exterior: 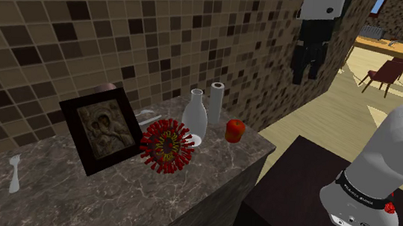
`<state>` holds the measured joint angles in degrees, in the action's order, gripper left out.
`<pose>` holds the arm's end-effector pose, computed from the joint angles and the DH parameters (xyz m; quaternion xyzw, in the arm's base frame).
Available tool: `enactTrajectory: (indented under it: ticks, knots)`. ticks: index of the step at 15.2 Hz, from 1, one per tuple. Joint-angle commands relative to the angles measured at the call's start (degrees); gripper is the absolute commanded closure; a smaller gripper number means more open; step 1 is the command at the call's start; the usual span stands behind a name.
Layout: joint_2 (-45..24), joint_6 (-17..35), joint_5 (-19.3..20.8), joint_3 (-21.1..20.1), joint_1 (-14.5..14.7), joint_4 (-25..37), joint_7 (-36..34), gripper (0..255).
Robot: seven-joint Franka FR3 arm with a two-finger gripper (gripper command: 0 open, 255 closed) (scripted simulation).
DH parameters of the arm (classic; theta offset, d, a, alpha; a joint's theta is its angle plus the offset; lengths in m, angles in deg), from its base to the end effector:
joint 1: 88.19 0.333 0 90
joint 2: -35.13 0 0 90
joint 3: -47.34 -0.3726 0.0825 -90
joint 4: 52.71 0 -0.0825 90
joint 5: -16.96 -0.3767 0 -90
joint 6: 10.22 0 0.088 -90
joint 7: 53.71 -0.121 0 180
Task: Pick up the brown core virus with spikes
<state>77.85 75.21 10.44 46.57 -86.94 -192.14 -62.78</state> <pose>0.2537 0.0247 0.5654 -0.9917 0.0644 0.1027 0.0428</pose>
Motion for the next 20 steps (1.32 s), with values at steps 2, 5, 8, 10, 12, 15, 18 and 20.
enactTrajectory:
  ticks: [2, 5, 8, 10, 12, 15, 18, 20]
  knots:
    - [-0.15, 1.67, -0.62, -1.61, 0.45, -0.66, -1.55, 0]
    - [-1.34, 6.81, -2.21, -6.52, 1.71, -2.1, -6.22, 0]
    - [-3.66, 12.07, -3.25, -11.53, 2.73, -2.72, -10.99, 0]
    - [-5.82, 15.57, -3.51, -14.91, 3.18, -2.66, -14.28, 0]
    - [-8.44, 19.03, -3.34, -18.33, 3.38, -2.22, -17.72, 0]
    - [-13.19, 24.0, -2.04, -23.53, 3.15, -0.83, -23.29, 0]
    - [-18.87, 28.5, 0.86, -28.85, 2.19, 1.42, -29.6, 0]
    - [-23.21, 31.06, 3.92, -32.45, 1.17, 3.41, -34.39, 0]
